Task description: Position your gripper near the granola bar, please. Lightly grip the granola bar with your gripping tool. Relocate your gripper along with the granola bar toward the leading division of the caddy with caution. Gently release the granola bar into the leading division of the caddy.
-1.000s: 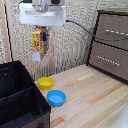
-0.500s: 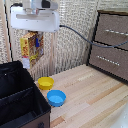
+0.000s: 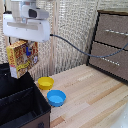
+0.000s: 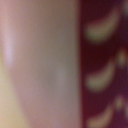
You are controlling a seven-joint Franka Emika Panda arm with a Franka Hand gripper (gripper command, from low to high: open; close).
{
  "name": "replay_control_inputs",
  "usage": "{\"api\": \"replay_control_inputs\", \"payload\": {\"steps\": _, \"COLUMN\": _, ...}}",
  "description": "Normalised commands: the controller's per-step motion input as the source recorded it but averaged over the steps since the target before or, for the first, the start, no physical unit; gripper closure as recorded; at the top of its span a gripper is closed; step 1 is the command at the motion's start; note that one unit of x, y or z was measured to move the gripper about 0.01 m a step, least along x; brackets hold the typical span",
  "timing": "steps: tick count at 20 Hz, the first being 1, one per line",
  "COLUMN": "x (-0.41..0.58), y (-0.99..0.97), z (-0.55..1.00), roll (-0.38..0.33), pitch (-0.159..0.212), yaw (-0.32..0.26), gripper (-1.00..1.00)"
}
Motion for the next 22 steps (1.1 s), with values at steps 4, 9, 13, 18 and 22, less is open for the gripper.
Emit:
{"api": "replay_control_inputs", "payload": {"steps": 4, "x": -0.26, "y": 0.55, "z": 0.09, "roll": 0.0, "pitch": 0.02, "yaw": -0.131, "gripper": 1.0}}
{"api": "replay_control_inputs", "payload": {"steps": 9, "x": -0.14, "y": 0.55, "z": 0.03, "roll": 0.0, "pitch": 0.027, "yaw": -0.166, "gripper": 1.0}}
{"api": "replay_control_inputs", "payload": {"steps": 13, "x": -0.154, "y": 0.57, "z": 0.0, "roll": -0.002, "pitch": 0.038, "yaw": -0.163, "gripper": 1.0}}
{"api": "replay_control_inputs", "payload": {"steps": 18, "x": -0.255, "y": 0.62, "z": -0.1, "roll": -0.002, "pitch": 0.036, "yaw": -0.138, "gripper": 1.0}}
{"api": "replay_control_inputs", "payload": {"steps": 22, "x": -0.344, "y": 0.55, "z": -0.2, "roll": -0.013, "pitch": 0.045, "yaw": -0.14, "gripper": 1.0}}
